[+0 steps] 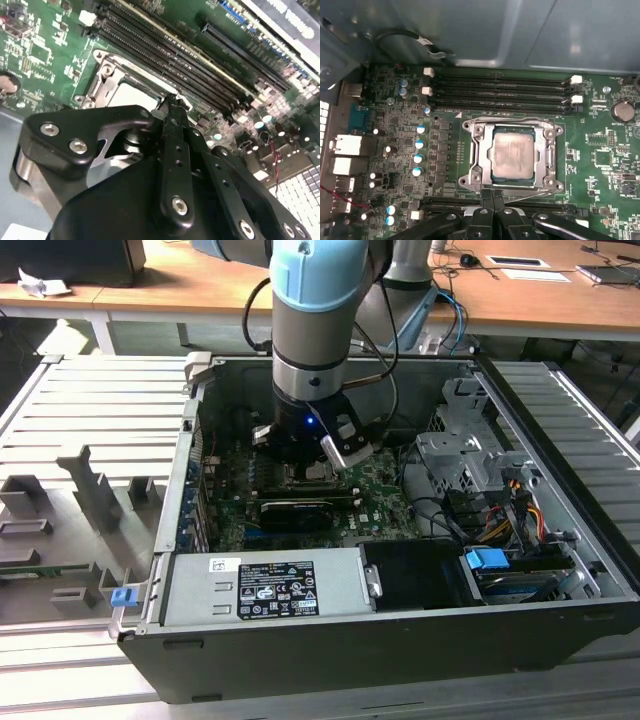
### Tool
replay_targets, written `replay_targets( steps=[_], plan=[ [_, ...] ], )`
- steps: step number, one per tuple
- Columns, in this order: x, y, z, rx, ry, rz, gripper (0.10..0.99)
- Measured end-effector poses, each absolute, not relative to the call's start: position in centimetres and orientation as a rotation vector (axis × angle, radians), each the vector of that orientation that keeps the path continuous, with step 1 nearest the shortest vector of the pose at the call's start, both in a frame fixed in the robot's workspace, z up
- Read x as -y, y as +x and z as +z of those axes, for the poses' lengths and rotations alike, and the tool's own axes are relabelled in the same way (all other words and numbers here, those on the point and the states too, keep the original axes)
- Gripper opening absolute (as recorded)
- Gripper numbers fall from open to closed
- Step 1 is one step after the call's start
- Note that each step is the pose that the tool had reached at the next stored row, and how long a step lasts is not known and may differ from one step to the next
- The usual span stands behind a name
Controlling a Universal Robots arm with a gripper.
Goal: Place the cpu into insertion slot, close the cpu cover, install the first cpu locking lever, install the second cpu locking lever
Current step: 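Install the second cpu locking lever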
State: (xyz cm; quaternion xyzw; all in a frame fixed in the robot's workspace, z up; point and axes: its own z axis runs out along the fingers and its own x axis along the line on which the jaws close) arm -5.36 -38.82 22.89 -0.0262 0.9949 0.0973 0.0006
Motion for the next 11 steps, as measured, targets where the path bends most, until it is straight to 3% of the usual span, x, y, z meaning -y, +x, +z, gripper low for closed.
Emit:
replay_targets(
  steps=[1, 11],
  plan=[
    [39.2, -5.4, 22.9, -3.120, -0.082, 0.339, 0.106],
    [39.8, -6.4, 22.3, -3.118, -0.082, 0.358, 0.106]
  ],
)
